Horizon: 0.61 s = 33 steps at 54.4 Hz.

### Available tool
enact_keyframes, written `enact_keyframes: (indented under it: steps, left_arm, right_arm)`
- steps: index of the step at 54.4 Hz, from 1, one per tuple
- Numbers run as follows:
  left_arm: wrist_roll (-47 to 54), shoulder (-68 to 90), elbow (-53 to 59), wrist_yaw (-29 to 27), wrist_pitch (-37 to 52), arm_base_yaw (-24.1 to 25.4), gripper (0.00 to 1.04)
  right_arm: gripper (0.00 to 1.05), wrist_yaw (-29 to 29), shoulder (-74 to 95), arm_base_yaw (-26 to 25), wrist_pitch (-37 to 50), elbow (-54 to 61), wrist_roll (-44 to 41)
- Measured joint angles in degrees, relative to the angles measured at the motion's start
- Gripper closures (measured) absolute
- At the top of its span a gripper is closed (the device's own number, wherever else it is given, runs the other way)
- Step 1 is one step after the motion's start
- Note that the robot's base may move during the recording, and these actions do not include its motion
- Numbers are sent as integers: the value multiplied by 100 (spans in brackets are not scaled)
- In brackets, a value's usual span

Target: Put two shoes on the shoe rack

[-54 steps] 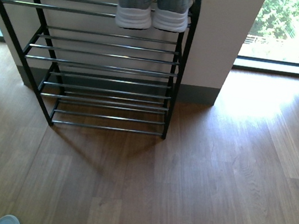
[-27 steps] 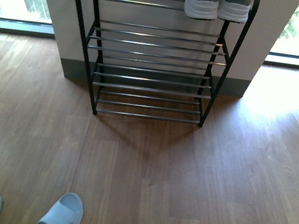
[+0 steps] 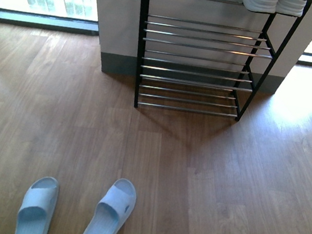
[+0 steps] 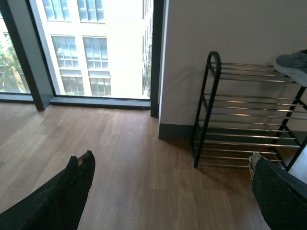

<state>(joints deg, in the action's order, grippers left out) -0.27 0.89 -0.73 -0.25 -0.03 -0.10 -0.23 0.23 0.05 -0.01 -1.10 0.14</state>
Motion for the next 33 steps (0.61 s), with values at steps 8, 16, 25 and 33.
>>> enact_keyframes:
  steps: [8,16,25,33]
  left_arm:
    - [2,0,0,9,2,0,9]
    - [0,0,0,9,2,0,9]
    - [2,0,0,11,0,0,9]
    - [2,0,0,24,2,0,9]
  right_arm:
    - [9,4,-7,-2,-2,0,0]
    - [9,15,-7,-2,-2,0,0]
    - [9,15,2,-2,-2,0,2]
    - [9,20,-2,-2,-2,0,2]
